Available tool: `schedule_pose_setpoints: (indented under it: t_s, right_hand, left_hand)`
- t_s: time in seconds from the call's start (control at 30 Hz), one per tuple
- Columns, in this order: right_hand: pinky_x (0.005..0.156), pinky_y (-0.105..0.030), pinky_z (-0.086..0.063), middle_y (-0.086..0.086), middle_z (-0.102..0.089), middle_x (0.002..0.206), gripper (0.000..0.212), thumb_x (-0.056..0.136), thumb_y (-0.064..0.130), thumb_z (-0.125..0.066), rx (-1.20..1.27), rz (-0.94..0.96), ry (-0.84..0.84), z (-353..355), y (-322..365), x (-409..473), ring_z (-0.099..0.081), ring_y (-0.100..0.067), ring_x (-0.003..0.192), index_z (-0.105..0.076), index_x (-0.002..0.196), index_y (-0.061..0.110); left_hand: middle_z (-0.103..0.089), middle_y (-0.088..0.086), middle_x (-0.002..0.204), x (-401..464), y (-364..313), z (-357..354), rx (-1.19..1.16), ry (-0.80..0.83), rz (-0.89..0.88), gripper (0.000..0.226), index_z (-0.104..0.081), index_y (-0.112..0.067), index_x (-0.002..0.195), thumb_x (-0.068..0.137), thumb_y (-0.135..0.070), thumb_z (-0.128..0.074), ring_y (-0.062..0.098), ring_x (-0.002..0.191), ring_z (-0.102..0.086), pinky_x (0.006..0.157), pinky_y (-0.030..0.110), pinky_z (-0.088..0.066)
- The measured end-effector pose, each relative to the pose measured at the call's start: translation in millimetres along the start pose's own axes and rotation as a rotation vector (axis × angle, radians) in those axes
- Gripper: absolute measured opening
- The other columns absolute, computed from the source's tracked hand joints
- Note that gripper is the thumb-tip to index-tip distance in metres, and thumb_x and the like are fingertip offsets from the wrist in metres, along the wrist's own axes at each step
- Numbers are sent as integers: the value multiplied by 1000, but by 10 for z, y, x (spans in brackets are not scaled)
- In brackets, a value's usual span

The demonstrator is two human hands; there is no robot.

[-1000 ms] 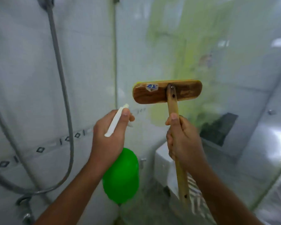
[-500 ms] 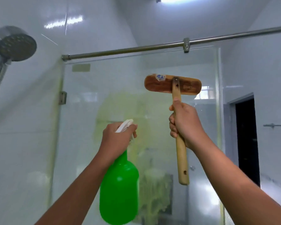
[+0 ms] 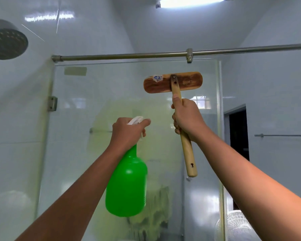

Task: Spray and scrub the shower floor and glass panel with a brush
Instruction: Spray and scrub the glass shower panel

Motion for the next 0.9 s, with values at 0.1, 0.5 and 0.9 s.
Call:
schedule_pose_setpoints:
  t_s: [0.1, 0.5, 0.9]
  right_hand:
    - [39, -25, -41, -11, -48, 73, 51, 103, 44, -35, -26, -5, 0, -7, 16, 18, -45, -19, 46, -53, 108, -4]
    - [40, -26, -46, -7, -51, 73, 41, 105, 41, -32, -270, 9, -1, -176, 65, 283, -53, -22, 53, -48, 85, 10]
    - [57, -37, -43, -7, -57, 85, 40, 104, 48, -22, -733, 51, 269, -421, -765, -666, -56, -21, 66, -43, 98, 15]
  left_hand:
    - [-77, 9, 65, -45, 37, 55, -39, -20, 35, 33, -77, -2, 80, 83, -35, -83, 20, 56, -75, 75, 46, -67]
    - [-75, 15, 68, -17, -140, 179, 21, -100, -56, 41, -75, 1, 80, 83, -39, -83, 13, 44, -66, 50, 26, -56]
    - [-76, 3, 64, -43, -127, 299, 20, -80, -86, 32, -78, -13, 71, 83, -42, -82, 23, 70, -78, 82, 48, -64]
Point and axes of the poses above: each hand's wrist, its own x-axis towards the middle knuckle, its own z-axis out of the back of the hand, y = z × x, the point moved 8 cm from there along x, towards the middle knuckle
